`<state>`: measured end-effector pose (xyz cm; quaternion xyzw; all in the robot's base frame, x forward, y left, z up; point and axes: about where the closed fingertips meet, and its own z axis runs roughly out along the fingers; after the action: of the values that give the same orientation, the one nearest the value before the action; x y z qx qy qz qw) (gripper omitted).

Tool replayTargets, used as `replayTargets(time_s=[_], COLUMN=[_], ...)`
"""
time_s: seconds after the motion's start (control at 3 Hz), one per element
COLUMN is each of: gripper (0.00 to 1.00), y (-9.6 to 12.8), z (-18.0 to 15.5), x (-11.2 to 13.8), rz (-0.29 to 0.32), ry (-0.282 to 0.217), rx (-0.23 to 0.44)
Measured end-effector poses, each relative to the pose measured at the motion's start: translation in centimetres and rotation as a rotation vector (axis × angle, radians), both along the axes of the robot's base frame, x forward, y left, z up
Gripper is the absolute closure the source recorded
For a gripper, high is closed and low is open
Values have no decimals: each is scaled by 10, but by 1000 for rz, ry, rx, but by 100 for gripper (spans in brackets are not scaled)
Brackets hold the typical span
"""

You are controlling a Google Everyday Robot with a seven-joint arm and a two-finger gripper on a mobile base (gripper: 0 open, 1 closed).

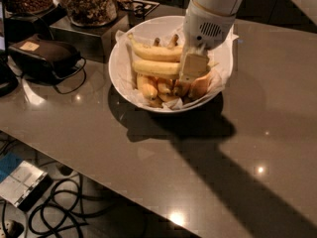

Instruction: Pick banana from white bowl

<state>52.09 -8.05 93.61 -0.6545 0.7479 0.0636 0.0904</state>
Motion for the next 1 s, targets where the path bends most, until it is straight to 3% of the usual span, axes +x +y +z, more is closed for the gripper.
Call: replayTargets(time_s=[0.33,1.0], gripper=[100,100], y=[4,17], z=[23,46], x=[-5,-5], rz=[6,56], ry=[-30,-41], rx=[27,82])
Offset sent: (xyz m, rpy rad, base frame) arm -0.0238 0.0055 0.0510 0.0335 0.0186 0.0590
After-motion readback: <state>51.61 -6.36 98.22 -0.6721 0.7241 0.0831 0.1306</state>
